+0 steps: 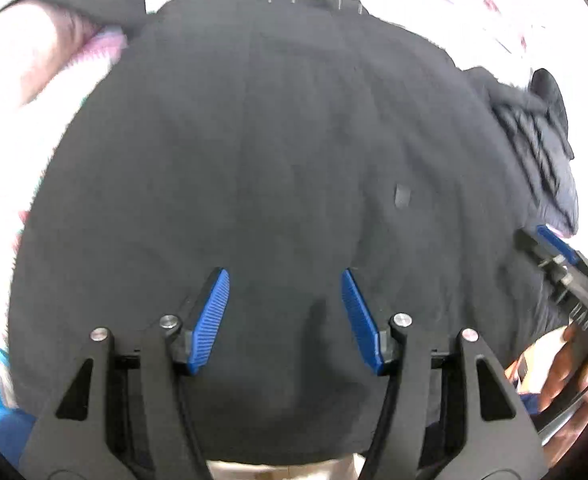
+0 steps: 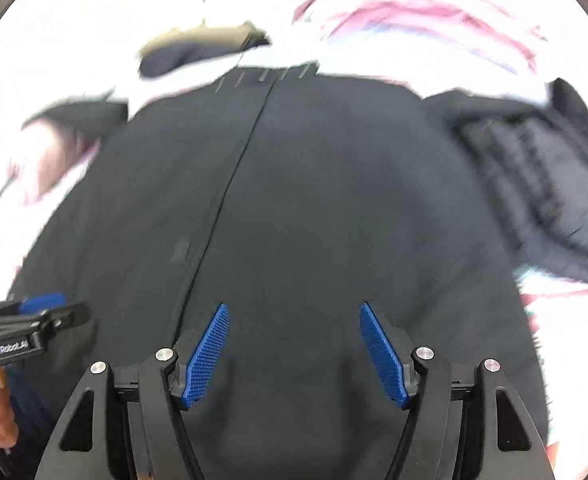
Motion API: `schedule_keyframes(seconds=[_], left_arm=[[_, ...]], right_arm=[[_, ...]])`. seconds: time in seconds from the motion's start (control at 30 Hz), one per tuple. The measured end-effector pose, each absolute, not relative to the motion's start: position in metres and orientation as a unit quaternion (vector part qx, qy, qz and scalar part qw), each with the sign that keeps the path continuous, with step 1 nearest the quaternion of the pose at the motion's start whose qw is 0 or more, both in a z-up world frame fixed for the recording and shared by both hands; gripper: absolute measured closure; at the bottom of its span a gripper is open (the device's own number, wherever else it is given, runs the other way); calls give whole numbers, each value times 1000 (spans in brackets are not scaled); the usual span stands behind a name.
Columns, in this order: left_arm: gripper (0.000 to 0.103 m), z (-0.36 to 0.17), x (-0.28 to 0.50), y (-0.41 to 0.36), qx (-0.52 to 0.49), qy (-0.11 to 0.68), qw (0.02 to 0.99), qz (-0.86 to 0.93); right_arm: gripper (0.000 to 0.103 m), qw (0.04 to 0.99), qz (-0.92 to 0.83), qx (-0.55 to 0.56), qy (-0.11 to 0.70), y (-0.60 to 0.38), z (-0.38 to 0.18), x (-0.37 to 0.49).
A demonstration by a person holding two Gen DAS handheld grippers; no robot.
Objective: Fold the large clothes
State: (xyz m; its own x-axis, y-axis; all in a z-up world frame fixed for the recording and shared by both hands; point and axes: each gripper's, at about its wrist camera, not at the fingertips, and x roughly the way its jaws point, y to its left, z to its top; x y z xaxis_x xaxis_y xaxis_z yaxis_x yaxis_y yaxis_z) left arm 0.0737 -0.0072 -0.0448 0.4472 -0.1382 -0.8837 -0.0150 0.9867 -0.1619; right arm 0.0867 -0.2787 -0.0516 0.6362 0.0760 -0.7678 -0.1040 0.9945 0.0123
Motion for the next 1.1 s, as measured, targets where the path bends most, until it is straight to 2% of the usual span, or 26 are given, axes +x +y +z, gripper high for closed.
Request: schedule_keyframes(seconds=[0.13,0.2,0.23,0.3,0.5,0.67,0.87,1.1], left_arm=[[43,-5,114,-6,-78,497,864,-32],[33,9,139,-9,-81,473,877,-38],[25,11,153,-9,-77,465,881,-39],[24,0,170,-8,-69,458,886,-30],[24,-58,202,3,-75,518,852,-27],[24,-66,217,4,-86,507,858,-8],[24,-62,217,3,-87,493,865,-1],[24,-73,224,22,-116,514,850,12]], right_arm=[[32,921,-13,51,385,-339,-3,116],[29,928,-31,91,360,-369,20,128],[25,930,-39,111,348,-382,29,137],[22,927,-55,153,337,-412,40,164],[22,897,-77,245,360,-485,11,215],[22,879,-106,355,302,-562,11,225],[22,849,-146,413,297,-620,-9,259],[22,842,-169,458,229,-652,-20,276]])
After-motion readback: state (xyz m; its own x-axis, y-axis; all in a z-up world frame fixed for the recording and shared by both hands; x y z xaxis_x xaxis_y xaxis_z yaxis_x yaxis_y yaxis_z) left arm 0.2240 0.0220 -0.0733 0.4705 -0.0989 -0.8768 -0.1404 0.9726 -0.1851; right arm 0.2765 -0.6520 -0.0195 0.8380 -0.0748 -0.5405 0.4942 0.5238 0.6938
